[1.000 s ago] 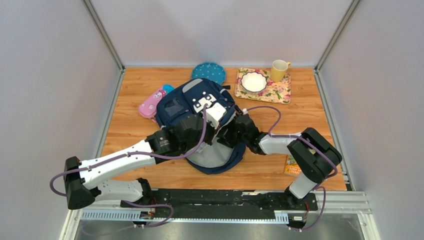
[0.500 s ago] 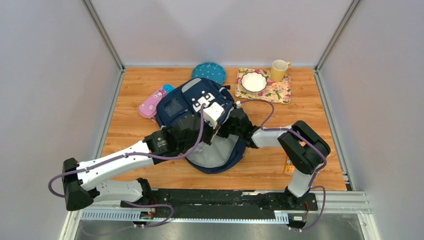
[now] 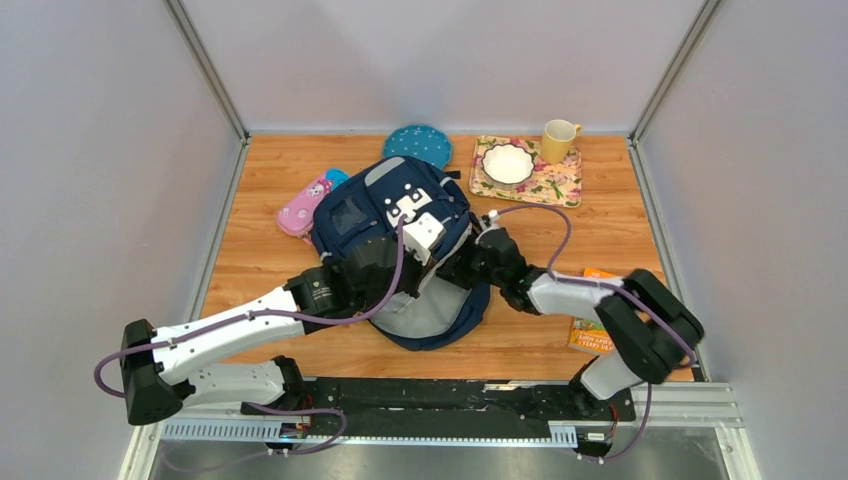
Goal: Pack the student bag
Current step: Place the book in the student bag, then pick up the book from the center of the board.
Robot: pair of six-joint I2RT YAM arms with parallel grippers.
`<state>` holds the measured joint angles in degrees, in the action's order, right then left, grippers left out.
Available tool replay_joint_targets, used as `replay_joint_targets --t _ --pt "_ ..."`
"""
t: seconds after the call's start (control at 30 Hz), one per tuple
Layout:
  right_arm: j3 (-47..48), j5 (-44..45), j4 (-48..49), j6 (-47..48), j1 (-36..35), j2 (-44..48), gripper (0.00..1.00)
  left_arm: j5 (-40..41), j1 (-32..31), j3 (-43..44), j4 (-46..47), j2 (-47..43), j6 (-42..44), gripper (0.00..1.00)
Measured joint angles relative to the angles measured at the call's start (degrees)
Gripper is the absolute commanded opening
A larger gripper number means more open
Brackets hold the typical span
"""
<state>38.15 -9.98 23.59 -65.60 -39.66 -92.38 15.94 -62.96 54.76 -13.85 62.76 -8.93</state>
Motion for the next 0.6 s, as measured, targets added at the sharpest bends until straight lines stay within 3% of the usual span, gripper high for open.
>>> replay_joint_targets --t 0.2,0.37,0.4,0.47,0.5,0.53,0.57,0.6 --pt "-8.68 1.95 -7.21 4.70 -0.31 20.79 0.56 -0.02 0.02 -1.25 1.03 -1.16 -0.79 0.00" --pt "-9.73 7.10 -21.40 10.16 -0.28 39.41 0.64 -1.51 0.04 -3.08 1.64 -1.25 -1.55 0.00" --pt "-9.84 8.37 -24.24 10.75 -0.28 42.95 0.69 -2.03 0.04 -3.37 1.66 -1.25 -1.68 0.00" --pt "-10.23 12.33 -31.26 12.04 -0.28 51.15 0.91 -3.78 0.04 -4.11 1.73 -1.31 -1.97 0.00" --pt "-10.23 14.03 -34.16 12.44 -0.26 53.94 0.93 -4.70 0.04 -4.59 1.81 -1.44 -2.14 0.03" --pt "-10.08 16.48 -37.88 13.31 -0.15 57.37 0.94 -5.68 0.07 -5.18 1.84 -1.66 -2.32 0.12" --pt "-9.73 19.56 -42.88 14.45 0.04 60.65 0.94 -6.93 0.07 -5.90 1.70 -1.99 -2.51 0.27" --pt "-9.57 20.41 -44.24 14.56 0.22 61.37 0.94 -7.72 0.07 -6.40 1.60 -2.25 -2.78 0.34"
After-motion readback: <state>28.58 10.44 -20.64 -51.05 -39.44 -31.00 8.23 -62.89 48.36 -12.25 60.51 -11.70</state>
